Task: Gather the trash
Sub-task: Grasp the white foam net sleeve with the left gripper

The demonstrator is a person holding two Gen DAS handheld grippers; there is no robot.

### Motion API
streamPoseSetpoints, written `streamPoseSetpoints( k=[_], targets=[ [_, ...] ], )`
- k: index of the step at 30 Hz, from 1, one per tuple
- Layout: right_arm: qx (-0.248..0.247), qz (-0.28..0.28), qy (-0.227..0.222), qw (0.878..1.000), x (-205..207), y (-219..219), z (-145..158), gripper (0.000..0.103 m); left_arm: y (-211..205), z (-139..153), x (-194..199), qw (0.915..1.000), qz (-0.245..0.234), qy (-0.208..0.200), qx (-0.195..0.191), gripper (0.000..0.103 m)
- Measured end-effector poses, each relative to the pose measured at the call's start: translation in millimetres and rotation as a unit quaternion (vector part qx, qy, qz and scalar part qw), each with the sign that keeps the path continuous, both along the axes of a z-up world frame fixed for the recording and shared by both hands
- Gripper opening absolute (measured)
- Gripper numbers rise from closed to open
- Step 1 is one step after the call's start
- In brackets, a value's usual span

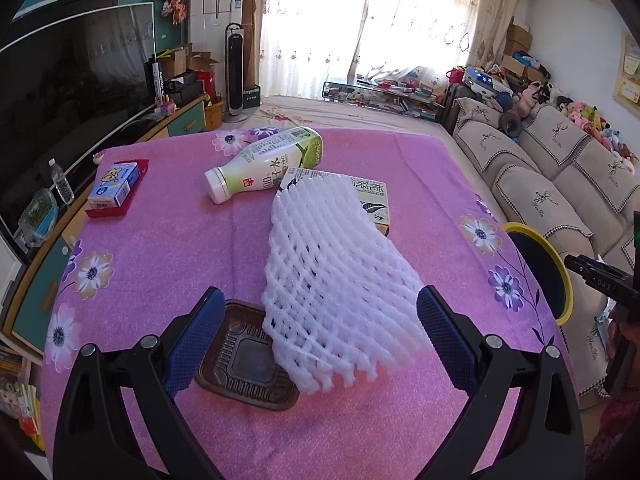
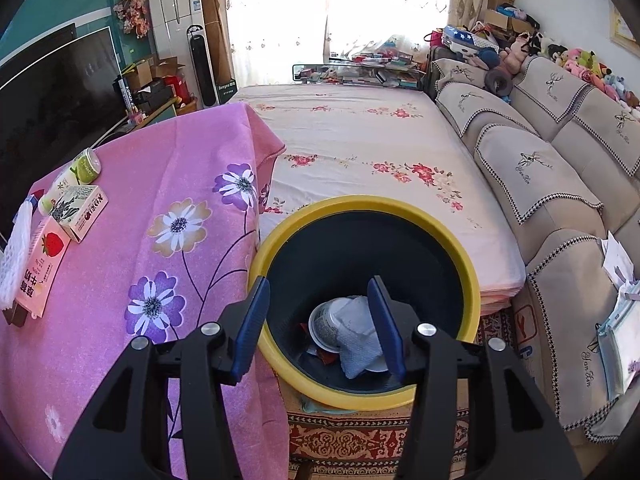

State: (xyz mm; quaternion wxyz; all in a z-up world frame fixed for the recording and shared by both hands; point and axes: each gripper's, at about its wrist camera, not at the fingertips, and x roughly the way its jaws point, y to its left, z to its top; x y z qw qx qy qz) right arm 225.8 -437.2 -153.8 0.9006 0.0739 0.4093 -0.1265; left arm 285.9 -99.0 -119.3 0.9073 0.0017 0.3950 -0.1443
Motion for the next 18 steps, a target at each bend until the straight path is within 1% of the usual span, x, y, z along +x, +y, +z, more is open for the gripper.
streamPoseSetpoints(
  k=[2,5,8,13,17,18],
  targets=[
    [0.001,0.001,0.002,1.000,0,0,-2,0.049,1,-5,10,0.9998,-0.001,0.015,-0.013,0.095],
    [0.000,0.000,0.006,1.000,2,-1,-5,0.049,0,-9,20,0.9996,-0.001,0.025,-0.016,0.095],
    [-0.001,0.000,0.009,1.000,5,-1,-7,0.049,-3,-11,24,0.9995,-0.005,0.029,-0.015,0.089],
    [0.000,0.006,0.010,1.000,8,3,-9,0.049,-8,-17,28,0.9989,-0.011,0.043,-0.014,0.071],
    [-0.001,0.010,0.009,1.000,9,6,-9,0.049,-11,-18,30,0.9990,-0.012,0.041,-0.010,0.063],
    [-0.001,0.010,0.009,1.000,9,7,-9,0.049,-12,-17,30,0.9991,-0.013,0.039,-0.008,0.059]
  ],
)
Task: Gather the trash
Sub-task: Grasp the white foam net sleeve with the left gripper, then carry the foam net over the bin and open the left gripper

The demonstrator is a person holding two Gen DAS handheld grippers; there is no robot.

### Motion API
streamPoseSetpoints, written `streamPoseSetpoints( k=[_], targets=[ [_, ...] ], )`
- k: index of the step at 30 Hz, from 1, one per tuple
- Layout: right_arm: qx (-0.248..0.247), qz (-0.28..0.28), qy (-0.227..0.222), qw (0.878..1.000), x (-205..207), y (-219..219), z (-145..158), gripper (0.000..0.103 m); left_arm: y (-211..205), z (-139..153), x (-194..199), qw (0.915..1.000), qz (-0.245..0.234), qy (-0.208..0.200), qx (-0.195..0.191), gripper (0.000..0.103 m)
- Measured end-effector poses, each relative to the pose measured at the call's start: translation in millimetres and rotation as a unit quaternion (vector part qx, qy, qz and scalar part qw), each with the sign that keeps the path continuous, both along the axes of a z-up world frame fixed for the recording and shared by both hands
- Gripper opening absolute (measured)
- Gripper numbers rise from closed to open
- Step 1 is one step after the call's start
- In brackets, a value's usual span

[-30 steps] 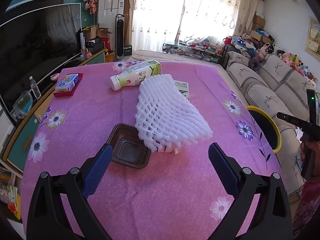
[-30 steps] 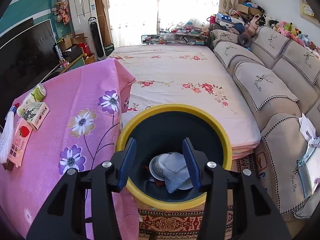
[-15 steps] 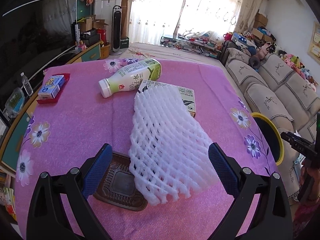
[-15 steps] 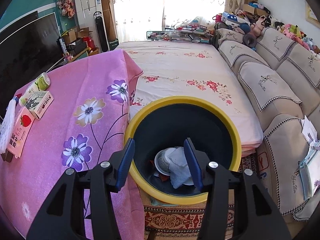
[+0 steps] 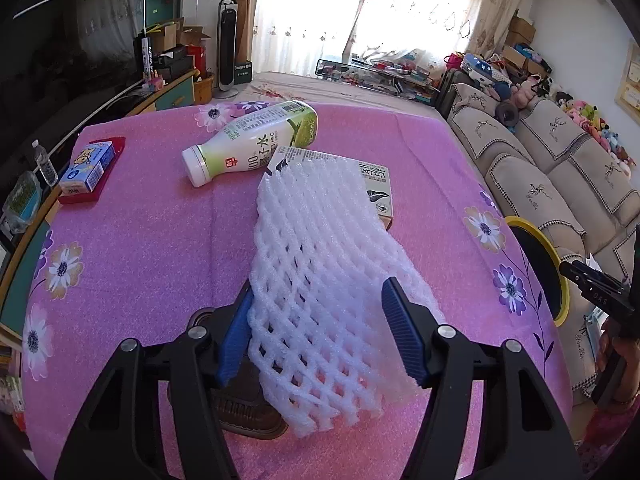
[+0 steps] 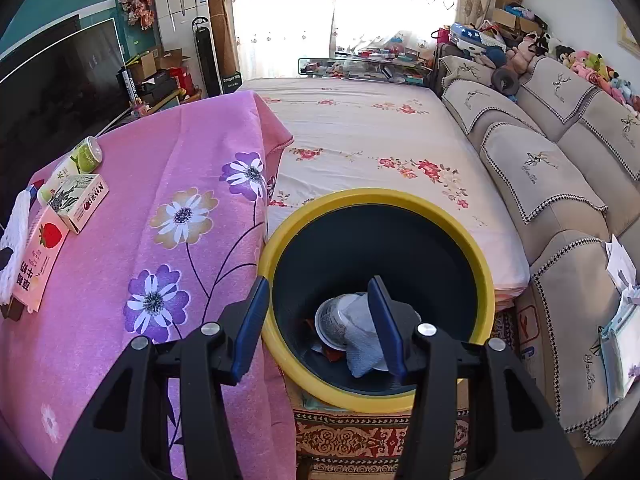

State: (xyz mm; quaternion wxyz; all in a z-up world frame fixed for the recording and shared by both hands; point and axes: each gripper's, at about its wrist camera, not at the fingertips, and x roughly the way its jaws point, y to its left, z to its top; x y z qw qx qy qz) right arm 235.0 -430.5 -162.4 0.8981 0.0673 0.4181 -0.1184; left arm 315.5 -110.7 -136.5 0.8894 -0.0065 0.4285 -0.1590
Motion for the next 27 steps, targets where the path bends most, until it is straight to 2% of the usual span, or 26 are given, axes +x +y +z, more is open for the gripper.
streamPoseSetpoints(
  k=[9,17,27],
  targets=[
    [-0.002,0.001,-0.001,1.000,-2,1,1,0.049,3,11,-8,0.9998,0.006,-0.021,0.002,0.016],
    [0.002,-0.004,-0.012,1.000,-9,-1,4,0.049,-9,38,-33,0.9972,-0.003,-0.071,0.024,0.013],
    [0.004,-0.026,-0.030,0.999,-40,-17,12,0.049,-51,59,-54,0.9942,-0.048,-0.094,0.024,0.013]
  ],
)
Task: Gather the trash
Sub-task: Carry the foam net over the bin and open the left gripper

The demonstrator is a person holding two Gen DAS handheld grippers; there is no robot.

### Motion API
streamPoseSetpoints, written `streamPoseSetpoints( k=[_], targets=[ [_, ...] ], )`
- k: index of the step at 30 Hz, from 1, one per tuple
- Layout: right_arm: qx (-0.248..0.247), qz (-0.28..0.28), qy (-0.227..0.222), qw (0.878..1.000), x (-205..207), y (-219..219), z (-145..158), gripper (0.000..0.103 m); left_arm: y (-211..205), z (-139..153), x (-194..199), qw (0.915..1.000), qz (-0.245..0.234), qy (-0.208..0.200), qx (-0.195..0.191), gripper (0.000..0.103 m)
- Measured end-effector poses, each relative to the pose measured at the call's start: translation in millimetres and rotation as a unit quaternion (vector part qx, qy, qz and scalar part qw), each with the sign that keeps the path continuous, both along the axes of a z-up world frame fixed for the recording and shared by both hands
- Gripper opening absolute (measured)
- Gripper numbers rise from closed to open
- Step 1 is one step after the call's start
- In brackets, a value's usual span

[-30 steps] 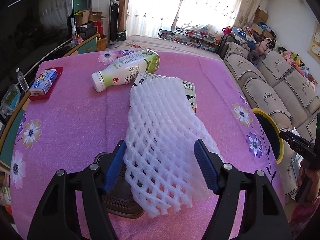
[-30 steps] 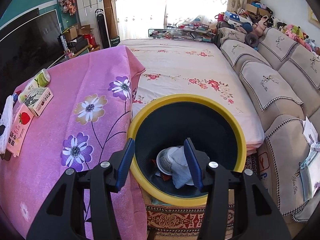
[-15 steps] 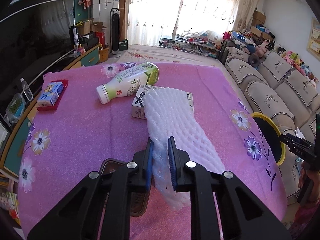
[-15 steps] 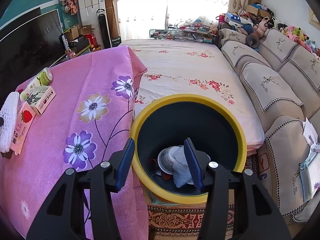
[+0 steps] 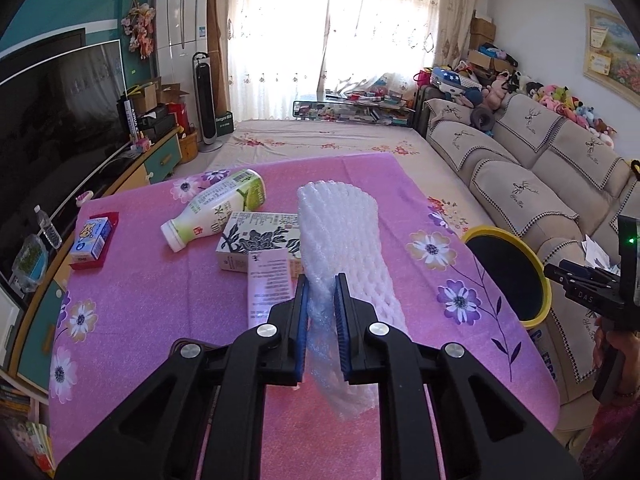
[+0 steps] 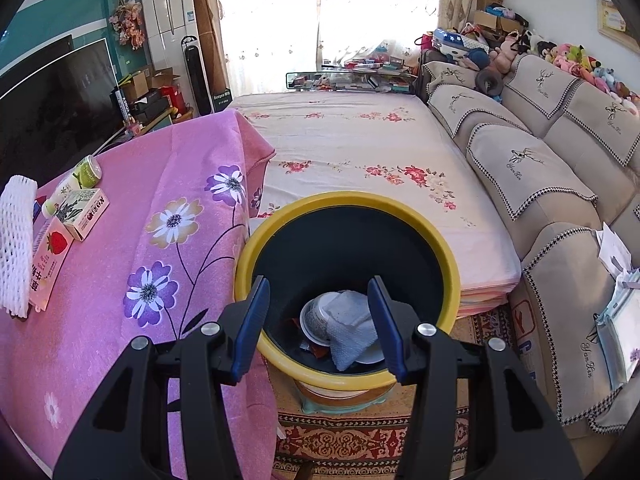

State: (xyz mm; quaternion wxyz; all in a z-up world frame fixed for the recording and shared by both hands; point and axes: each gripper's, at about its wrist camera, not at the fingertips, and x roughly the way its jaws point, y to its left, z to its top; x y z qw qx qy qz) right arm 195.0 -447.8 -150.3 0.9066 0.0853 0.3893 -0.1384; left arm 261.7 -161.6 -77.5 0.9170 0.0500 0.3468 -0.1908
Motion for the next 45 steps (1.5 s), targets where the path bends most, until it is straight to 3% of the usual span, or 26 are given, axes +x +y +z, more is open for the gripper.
streamPoseSetpoints(
  k=[8,16,26,27,29,30,31,32,34,38,45],
  targets=[
    [0.001,-0.030,-0.017,0.999,-29,-27,6,0.049,-66,6,-1,0.9984,-0.056,-0.004,0.003,0.013],
    [0.008,-0.072,-0.032,0.997,-62,-68,8,0.050,-160,6,9,0.9928,-0.120,0.000,0.002,0.013],
    [0.020,-0.101,-0.021,0.994,-77,-99,-8,0.050,-286,-27,19,0.9794,-0.199,0.032,0.014,0.014],
    [0.022,-0.102,-0.020,0.994,-77,-100,-9,0.050,-296,-32,19,0.9778,-0.206,0.037,0.017,0.015],
    [0.024,-0.105,-0.021,0.994,-79,-102,-10,0.052,-312,-40,20,0.9770,-0.208,0.038,0.024,0.027],
    [0.025,-0.106,-0.021,0.994,-80,-103,-10,0.053,-318,-44,21,0.9766,-0.210,0.038,0.029,0.049],
    [0.025,-0.107,-0.021,0.994,-80,-103,-10,0.053,-321,-46,21,0.9764,-0.211,0.034,0.030,0.066],
    [0.025,-0.107,-0.022,0.994,-80,-104,-9,0.053,-325,-47,20,0.9769,-0.209,0.026,0.034,0.068],
    [0.025,-0.106,-0.025,0.994,-80,-102,-8,0.053,-328,-48,20,0.9774,-0.206,0.020,0.044,0.068],
    [0.025,-0.100,-0.029,0.994,-81,-97,-4,0.053,-305,-38,20,0.9814,-0.189,0.022,0.027,0.068],
    [0.024,-0.085,-0.023,0.996,-73,-79,-3,0.053,-218,-10,8,0.9897,-0.143,0.011,-0.008,0.079]
  ],
)
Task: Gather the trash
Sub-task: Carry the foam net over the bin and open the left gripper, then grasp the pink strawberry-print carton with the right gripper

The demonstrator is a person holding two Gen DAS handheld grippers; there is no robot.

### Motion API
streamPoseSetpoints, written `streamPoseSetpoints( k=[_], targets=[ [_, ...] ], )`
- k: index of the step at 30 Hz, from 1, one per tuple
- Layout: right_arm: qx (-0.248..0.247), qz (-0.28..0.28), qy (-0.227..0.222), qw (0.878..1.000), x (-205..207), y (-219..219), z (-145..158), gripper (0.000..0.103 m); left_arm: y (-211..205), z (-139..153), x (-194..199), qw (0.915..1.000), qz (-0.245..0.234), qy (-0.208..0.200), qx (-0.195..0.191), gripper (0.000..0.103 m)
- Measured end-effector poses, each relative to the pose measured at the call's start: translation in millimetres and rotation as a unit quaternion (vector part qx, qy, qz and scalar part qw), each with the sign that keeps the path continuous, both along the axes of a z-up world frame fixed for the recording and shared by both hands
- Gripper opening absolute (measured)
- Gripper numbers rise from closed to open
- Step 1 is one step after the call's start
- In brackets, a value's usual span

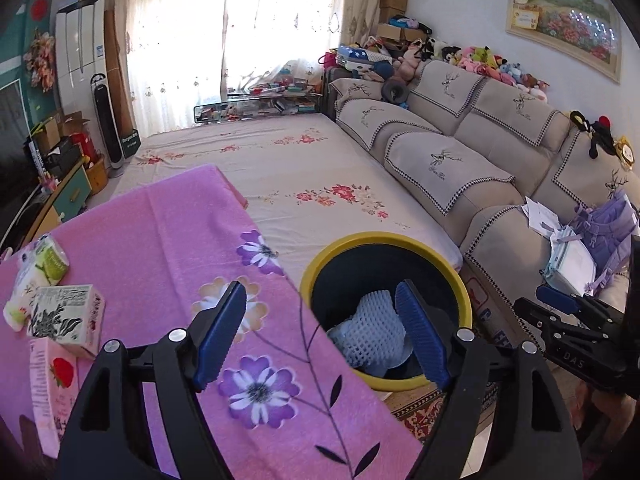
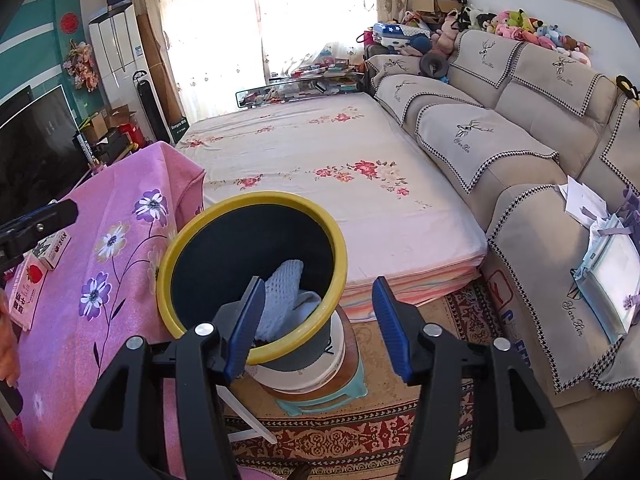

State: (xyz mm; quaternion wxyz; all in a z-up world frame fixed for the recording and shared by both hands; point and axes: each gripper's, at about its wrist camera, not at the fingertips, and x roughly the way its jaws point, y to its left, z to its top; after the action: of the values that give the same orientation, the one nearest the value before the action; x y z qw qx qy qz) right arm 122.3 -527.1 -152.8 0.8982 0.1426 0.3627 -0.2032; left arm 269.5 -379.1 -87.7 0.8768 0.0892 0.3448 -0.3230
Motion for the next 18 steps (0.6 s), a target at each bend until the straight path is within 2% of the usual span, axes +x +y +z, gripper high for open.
streamPoseSetpoints(
  k=[4,10,14,18],
  targets=[
    [0.000,0.020,0.000,1.000,10,21,4,0.054,46,8,-11,0.9995,0.025,0.004,-0.017,0.086],
    [0.001,0.083,0.006,0.997,39,75,3,0.054,146,17,-30,0.9948,0.090,0.012,-0.045,0.089],
    [0.003,0.136,0.006,0.991,60,123,5,0.054,225,26,-49,0.9869,0.154,-0.010,-0.047,0.092],
    [0.006,0.202,0.002,0.979,80,183,9,0.054,296,32,-66,0.9731,0.224,-0.028,-0.045,0.093]
  ],
)
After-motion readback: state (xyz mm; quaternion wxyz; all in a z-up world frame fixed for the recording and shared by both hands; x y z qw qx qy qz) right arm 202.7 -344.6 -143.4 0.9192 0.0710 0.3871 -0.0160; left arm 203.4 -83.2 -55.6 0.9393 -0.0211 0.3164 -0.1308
